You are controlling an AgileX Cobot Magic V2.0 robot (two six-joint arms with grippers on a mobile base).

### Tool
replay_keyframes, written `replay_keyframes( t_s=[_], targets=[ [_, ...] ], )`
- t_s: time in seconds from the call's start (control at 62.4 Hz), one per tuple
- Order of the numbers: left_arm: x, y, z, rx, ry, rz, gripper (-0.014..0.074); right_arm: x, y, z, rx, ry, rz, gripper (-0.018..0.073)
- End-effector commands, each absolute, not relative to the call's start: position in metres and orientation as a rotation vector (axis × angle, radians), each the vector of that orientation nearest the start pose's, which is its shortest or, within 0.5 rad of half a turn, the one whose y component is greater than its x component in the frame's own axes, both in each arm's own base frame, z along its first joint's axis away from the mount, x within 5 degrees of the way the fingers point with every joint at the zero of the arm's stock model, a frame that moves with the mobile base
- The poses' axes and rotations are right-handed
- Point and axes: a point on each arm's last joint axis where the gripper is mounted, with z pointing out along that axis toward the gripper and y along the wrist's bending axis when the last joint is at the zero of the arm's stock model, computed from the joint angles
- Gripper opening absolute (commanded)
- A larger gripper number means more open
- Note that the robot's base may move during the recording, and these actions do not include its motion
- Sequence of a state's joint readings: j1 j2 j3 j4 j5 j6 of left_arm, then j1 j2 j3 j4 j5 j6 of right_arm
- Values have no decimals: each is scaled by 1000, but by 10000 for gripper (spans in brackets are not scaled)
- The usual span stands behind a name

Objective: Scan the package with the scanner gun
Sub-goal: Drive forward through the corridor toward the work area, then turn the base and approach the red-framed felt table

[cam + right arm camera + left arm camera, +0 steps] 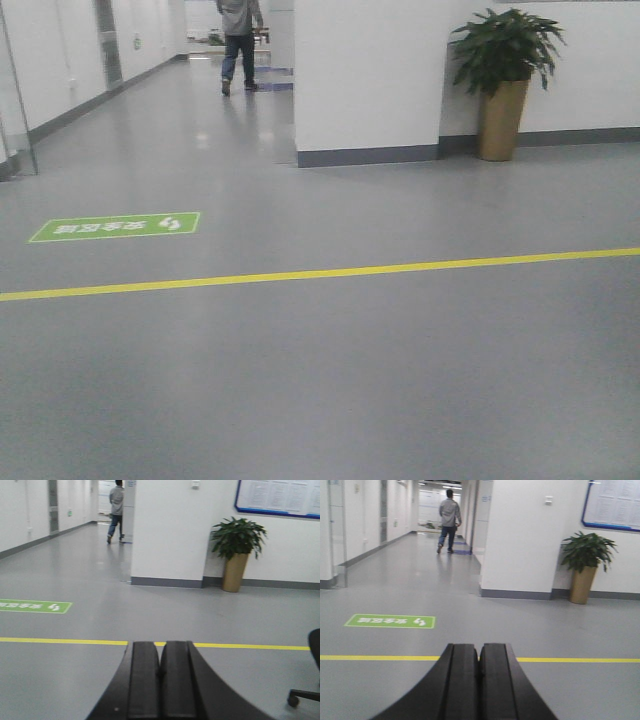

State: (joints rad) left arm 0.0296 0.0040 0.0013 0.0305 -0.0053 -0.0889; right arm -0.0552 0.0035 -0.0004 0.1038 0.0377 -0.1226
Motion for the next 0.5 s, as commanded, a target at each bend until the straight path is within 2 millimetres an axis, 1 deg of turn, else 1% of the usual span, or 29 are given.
replay_keyframes(
  t_s=[0.0,0.481],
  targets=[
    [56,1,215,-58,1458,-21,-111,56,-3,212,18,1501,-66,-168],
    [56,1,215,-58,1458,-21,-111,56,-3,212,18,1501,-66,-168]
  ],
)
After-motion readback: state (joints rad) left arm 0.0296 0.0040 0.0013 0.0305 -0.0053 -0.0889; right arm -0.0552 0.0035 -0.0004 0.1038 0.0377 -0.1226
